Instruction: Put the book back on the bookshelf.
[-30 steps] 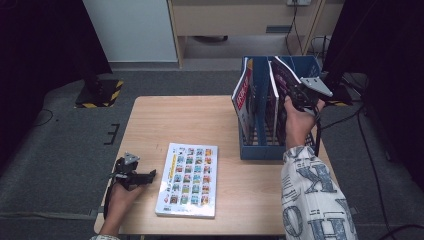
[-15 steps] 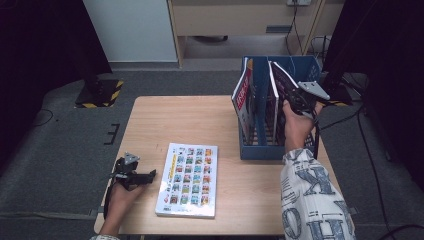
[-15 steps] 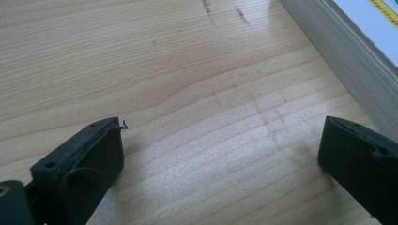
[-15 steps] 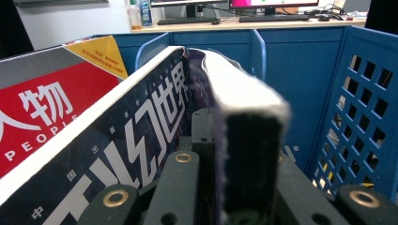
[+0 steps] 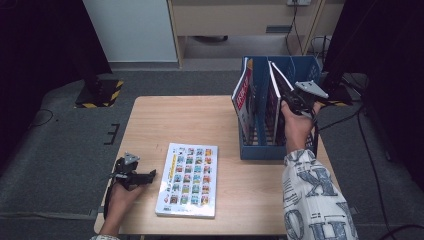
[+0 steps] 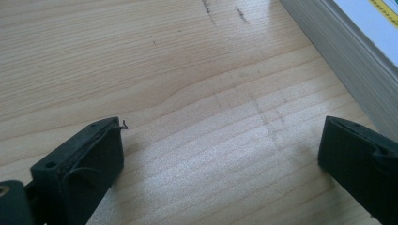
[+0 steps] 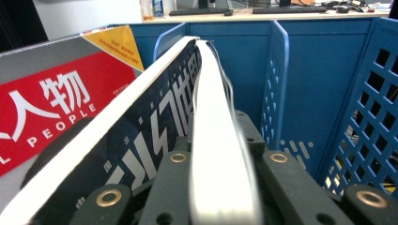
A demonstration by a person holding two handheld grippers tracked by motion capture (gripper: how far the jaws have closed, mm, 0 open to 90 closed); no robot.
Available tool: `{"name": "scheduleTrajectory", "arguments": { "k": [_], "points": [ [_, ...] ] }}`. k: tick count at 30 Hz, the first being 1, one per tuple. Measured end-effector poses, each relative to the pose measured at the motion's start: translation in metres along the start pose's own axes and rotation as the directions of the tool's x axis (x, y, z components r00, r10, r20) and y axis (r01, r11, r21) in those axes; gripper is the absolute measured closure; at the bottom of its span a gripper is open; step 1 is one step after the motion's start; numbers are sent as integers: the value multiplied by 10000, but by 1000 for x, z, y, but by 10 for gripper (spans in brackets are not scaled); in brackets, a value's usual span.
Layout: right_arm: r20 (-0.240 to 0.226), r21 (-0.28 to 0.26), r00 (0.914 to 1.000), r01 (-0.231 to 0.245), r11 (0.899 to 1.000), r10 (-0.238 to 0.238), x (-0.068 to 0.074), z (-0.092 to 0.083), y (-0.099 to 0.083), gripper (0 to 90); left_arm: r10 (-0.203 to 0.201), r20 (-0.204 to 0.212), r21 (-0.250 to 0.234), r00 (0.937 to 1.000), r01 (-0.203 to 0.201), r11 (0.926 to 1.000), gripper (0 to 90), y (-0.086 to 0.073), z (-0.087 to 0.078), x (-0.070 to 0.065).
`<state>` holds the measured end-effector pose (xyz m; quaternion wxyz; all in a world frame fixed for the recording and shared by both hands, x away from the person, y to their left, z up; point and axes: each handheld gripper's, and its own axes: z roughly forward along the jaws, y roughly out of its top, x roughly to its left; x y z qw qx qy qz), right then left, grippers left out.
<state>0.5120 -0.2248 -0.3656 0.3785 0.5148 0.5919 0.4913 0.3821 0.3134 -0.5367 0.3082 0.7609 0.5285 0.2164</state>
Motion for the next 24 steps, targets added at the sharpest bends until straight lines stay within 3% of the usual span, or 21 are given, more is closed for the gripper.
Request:
{"name": "scheduleTrajectory", "arguments": {
  "k": [4, 15, 24],
  "points": [
    [197, 107, 9994, 294, 9995, -296, 0, 1, -1, 831, -3, 1, 1, 10000, 3, 10000, 0, 0, 0, 0],
    [924, -457, 9957, 150, 9988, -107, -6, 3, 3, 840, 2, 0, 4, 10000, -2, 10000, 0, 0, 0, 0],
    [726, -490, 9971, 268, 9984, -232, 0, 10, -4, 837, 1, 2, 3, 10000, -1, 10000, 0, 0, 0, 0]
  ]
}}
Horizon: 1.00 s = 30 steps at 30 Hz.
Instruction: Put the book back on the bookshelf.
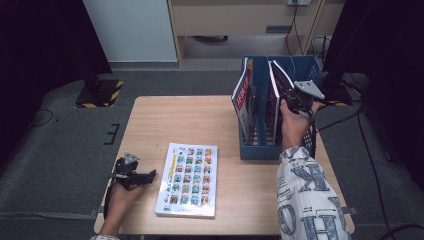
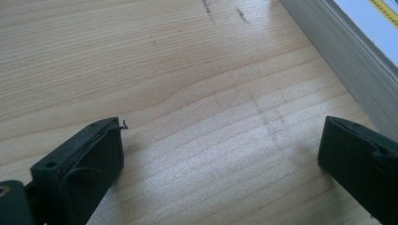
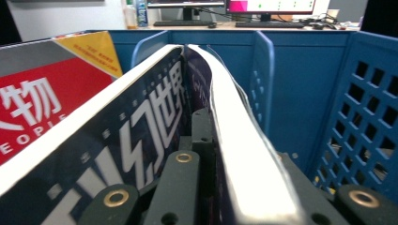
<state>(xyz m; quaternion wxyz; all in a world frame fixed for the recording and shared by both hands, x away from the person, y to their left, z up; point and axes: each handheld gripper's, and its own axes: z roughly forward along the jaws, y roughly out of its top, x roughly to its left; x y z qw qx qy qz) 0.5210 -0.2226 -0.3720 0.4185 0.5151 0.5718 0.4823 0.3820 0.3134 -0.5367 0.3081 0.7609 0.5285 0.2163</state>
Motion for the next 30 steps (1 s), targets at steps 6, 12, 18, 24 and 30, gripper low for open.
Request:
{"name": "scheduleTrajectory", "arguments": {
  "k": [6, 12, 18, 24, 30],
  "points": [
    [-229, 103, 9997, -58, 9999, 60, 3, -1, -4, 823, -1, -2, 0, 10000, 1, 10000, 0, 0, 0, 0],
    [-374, 178, 9993, -63, 9998, 70, 3, -4, -6, 798, -11, -16, -1, 10000, 11, 10000, 0, 0, 0, 0],
    [-529, 280, 9985, -154, 9995, 169, 4, -7, -8, 695, -21, -24, -1, 10000, 21, 10000, 0, 0, 0, 0],
    [-473, 436, 9985, -238, 9988, 258, 2, -13, -7, 583, -51, -53, -1, 10000, 51, 10000, 0, 0, 0, -1],
    [-785, 612, 9969, 9, 9981, 39, 4, -21, -4, 504, -92, -106, 2, 9999, 92, 10000, 0, 0, 0, -1]
  ]
}}
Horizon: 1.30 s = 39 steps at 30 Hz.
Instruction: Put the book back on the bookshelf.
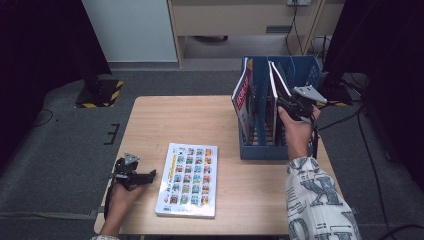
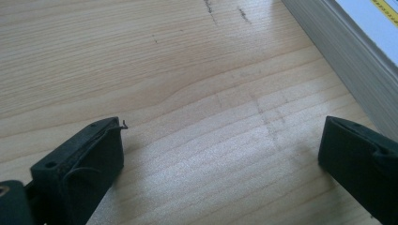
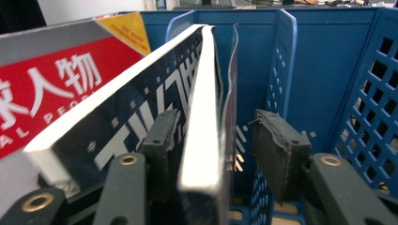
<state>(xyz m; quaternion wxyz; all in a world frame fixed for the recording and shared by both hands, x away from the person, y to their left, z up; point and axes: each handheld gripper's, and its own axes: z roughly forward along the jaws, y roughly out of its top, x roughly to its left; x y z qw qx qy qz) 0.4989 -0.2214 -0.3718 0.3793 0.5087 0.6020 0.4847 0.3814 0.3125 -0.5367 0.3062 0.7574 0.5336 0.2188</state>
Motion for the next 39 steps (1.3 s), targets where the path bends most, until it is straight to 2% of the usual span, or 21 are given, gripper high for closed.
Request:
{"name": "scheduleTrajectory", "arguments": {
  "k": [3, 16, 22, 31, 39],
  "points": [
    [38, 141, 9997, 245, 9996, -245, 2, -7, 0, 468, -11, -30, 4, 10000, 11, 10000, 0, 0, 0, 0],
    [-299, 406, 9994, 180, 9990, -168, -3, -31, -11, 390, -122, -92, -5, 9999, 122, 9999, 0, -1, -1, -1],
    [-686, 472, 9976, 55, 9989, -22, -1, -44, -15, 331, -138, -104, 0, 9998, 138, 9999, 0, -2, -2, -1],
    [-1189, 595, 9929, 157, 9981, -85, 8, -62, -30, 270, -130, -98, 8, 9999, 130, 9999, 0, -2, -2, -1],
    [-1540, 610, 9881, 162, 9980, -66, 14, -71, -36, 237, -124, -87, 5, 9999, 124, 9999, 0, -2, -2, 0]
  ]
}}
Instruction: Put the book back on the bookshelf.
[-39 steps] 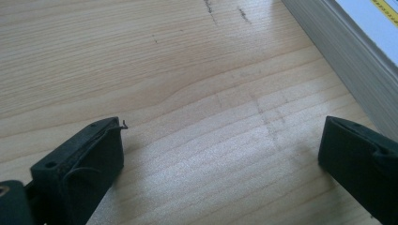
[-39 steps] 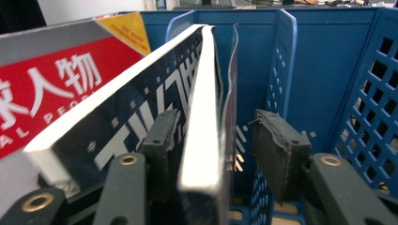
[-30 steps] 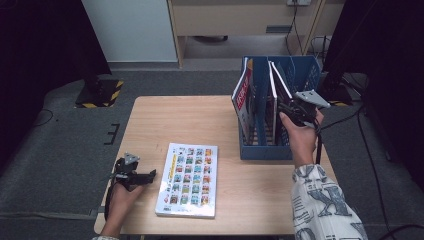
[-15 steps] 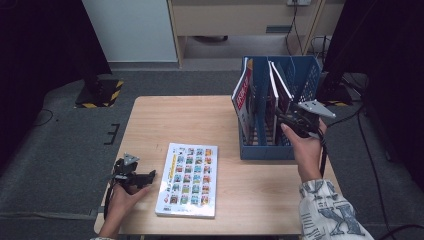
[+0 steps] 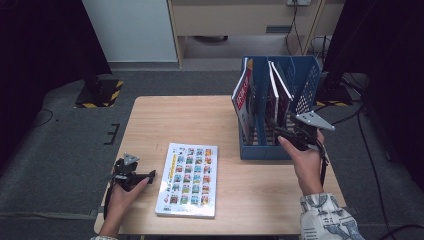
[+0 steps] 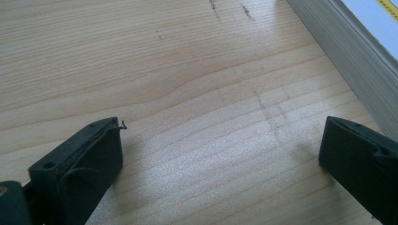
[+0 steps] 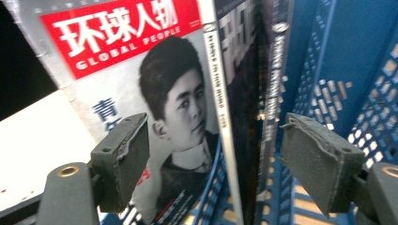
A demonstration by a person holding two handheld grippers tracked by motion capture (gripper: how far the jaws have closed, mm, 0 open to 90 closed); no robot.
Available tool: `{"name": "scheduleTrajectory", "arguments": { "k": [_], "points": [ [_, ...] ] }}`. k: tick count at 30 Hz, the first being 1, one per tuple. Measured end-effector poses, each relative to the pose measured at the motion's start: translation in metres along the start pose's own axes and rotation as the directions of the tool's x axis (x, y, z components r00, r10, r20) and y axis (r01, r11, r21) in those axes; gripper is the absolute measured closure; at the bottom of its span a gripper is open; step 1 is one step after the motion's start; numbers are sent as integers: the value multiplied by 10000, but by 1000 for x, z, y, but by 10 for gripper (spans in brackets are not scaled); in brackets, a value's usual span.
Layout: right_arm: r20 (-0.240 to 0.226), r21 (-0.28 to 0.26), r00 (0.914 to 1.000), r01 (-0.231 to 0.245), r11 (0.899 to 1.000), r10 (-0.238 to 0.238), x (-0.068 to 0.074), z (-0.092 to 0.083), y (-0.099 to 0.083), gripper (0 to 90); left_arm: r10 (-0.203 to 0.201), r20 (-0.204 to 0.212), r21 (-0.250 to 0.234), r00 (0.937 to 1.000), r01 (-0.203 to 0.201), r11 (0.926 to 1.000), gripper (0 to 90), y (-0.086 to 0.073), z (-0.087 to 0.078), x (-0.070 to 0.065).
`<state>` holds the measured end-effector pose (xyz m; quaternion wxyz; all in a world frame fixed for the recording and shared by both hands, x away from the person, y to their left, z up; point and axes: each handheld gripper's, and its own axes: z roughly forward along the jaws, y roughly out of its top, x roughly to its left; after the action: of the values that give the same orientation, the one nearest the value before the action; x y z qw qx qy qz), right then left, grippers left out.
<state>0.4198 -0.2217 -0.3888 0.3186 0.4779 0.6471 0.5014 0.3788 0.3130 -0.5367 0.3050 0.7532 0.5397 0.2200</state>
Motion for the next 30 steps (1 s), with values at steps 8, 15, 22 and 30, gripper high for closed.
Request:
{"name": "scheduleTrajectory", "arguments": {
  "k": [8, 15, 22, 30],
  "points": [
    [-226, 184, 9995, 239, 9995, -235, 9, -2, -8, 213, 67, 70, 2, 10000, -67, 10000, 0, 0, 0, 1],
    [-366, 386, 9987, 380, 9985, -366, 11, -3, -12, 177, 107, 113, 9, 9999, -107, 9999, 0, 0, 0, 1],
    [-764, 505, 9968, 279, 9983, -240, 20, -4, -23, 141, 248, 263, -1, 9993, -249, 9997, 0, 0, 0, 3],
    [-1364, 760, 9906, 224, 9969, -118, 32, -6, -39, 111, 390, 404, 10, 9984, -390, 9992, 0, 1, 0, 5]
  ]
}}
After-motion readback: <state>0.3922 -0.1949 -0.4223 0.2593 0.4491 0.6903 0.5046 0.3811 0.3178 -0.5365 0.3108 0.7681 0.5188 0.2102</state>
